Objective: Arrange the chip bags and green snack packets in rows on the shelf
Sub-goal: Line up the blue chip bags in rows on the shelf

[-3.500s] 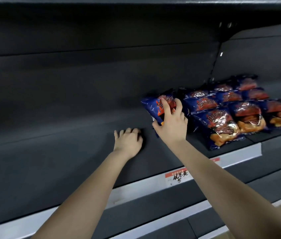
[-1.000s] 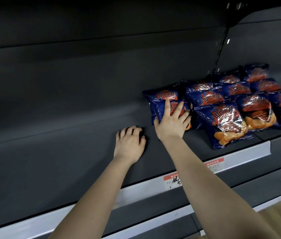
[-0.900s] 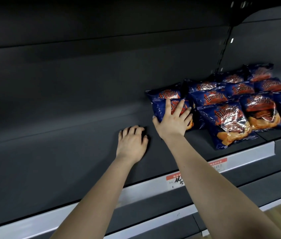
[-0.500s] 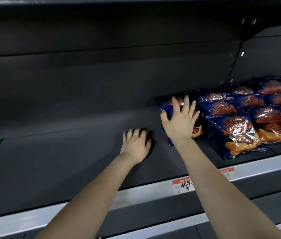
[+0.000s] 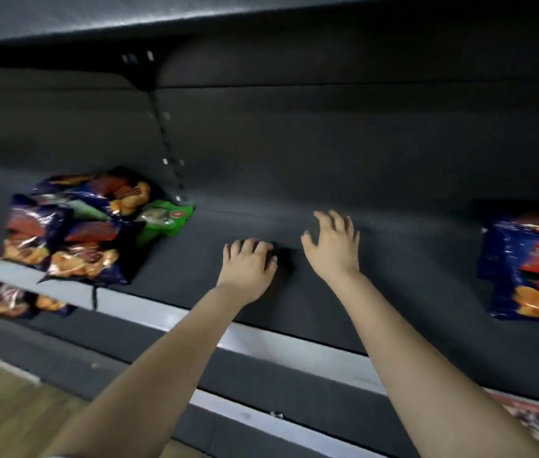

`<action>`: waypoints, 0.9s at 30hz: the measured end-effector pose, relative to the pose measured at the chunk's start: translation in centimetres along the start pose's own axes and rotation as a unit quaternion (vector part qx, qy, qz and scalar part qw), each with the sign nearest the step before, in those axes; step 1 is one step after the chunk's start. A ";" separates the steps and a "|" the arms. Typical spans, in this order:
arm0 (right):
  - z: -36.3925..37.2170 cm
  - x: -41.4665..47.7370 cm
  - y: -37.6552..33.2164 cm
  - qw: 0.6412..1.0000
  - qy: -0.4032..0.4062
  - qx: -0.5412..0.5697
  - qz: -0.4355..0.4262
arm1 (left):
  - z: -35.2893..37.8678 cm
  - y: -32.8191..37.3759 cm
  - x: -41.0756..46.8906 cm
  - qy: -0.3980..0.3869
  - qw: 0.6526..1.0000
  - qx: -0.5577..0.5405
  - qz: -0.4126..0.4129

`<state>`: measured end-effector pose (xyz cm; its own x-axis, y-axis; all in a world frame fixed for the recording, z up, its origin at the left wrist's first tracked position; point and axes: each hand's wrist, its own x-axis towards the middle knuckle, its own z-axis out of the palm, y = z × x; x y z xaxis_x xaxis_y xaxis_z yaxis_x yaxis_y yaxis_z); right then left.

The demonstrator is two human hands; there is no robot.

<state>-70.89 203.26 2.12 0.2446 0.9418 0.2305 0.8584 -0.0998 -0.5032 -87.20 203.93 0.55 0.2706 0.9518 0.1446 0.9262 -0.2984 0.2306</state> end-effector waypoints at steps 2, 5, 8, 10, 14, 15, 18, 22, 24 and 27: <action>1.7 0.3 -2.3 0.999 -0.033 -0.004 -0.036 | -0.5 -2.8 -0.7 0.017 0.999 0.010 -0.032; 4.2 0.7 -6.0 0.994 -0.066 -0.001 -0.089 | -1.3 -6.7 -2.1 0.042 0.997 0.019 -0.068; 6.4 0.9 -10.2 0.986 -0.087 0.013 -0.143 | -1.7 -10.1 -3.5 0.055 0.995 -0.005 -0.084; 7.6 0.8 -12.9 0.978 -0.095 0.024 -0.183 | -1.9 -11.2 -4.1 0.067 0.994 -0.027 -0.082; 9.4 1.2 -17.4 0.960 -0.108 0.041 -0.254 | -2.3 -11.4 -4.3 0.052 0.996 -0.042 -0.063; 9.7 1.5 -18.1 0.957 -0.110 0.042 -0.266 | -2.5 -11.8 -4.3 0.057 0.996 -0.044 -0.057; 10.7 2.8 -19.4 0.950 -0.122 0.048 -0.282 | -3.1 -14.5 -4.9 0.087 0.993 -0.039 -0.075; 12.3 4.1 -21.0 0.944 -0.144 0.047 -0.293 | -3.2 -17.3 -5.8 0.110 0.989 -0.023 -0.093; 13.0 4.4 -22.2 0.937 -0.144 0.057 -0.312 | -3.0 -17.6 -5.9 0.129 0.988 -0.025 -0.083; 13.7 4.9 -24.4 0.922 -0.156 0.078 -0.347 | -2.9 -17.7 -5.8 0.145 0.986 -0.037 -0.077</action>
<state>-96.83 214.69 4.13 -0.5011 0.8103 0.3039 0.6782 0.5858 -0.4437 -105.95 203.54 -1.61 0.0313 0.9286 0.3697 0.9262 -0.1660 0.3386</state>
